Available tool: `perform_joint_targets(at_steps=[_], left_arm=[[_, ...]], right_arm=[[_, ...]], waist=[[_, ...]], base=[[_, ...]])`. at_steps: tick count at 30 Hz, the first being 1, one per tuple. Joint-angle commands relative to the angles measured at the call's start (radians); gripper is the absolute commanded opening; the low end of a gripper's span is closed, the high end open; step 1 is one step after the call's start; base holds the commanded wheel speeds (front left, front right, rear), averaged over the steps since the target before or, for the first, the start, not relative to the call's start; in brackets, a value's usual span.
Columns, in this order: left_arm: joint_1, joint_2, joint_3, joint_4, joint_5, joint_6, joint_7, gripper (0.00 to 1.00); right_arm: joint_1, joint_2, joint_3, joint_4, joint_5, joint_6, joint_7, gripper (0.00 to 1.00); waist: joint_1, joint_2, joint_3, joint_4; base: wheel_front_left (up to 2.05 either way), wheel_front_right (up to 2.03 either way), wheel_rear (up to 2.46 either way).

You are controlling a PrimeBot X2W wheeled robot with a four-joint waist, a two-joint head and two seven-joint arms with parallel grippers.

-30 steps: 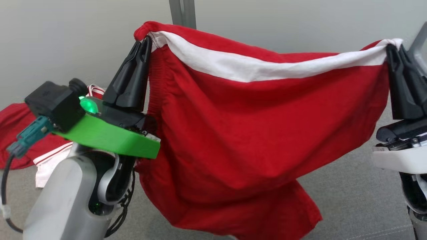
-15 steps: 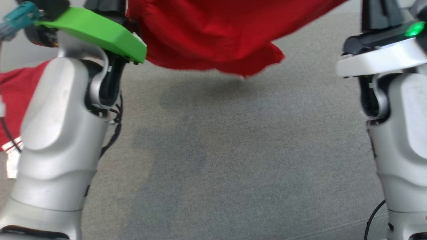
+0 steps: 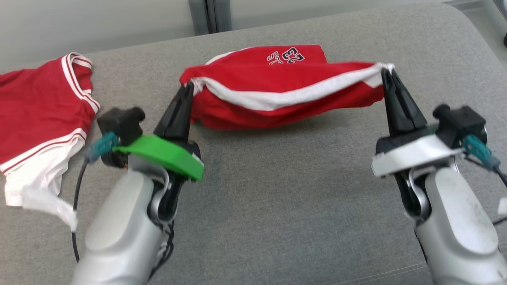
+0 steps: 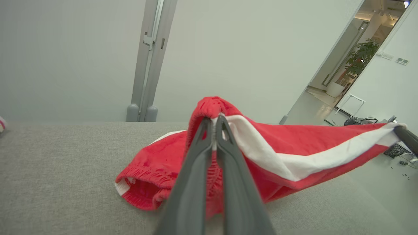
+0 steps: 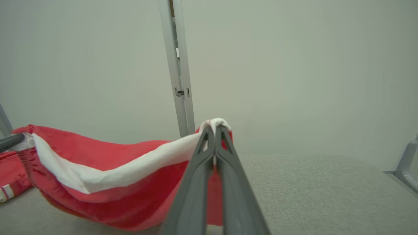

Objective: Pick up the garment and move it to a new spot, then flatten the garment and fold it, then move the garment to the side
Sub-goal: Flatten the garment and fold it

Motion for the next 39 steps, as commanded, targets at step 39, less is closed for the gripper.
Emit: perform_joint_targets(at_steps=[39], left_arm=[[0.433, -0.064, 0.005, -0.291, -0.157, 0.189, 0.091, 0.0]], right_arm=[[0.212, -0.076, -0.116, -0.067, -0.041, 0.0, 0.088, 0.0]], waist=[[0.0, 0.0, 0.019, 0.187]], base=[[0.0, 0.0, 0.0]])
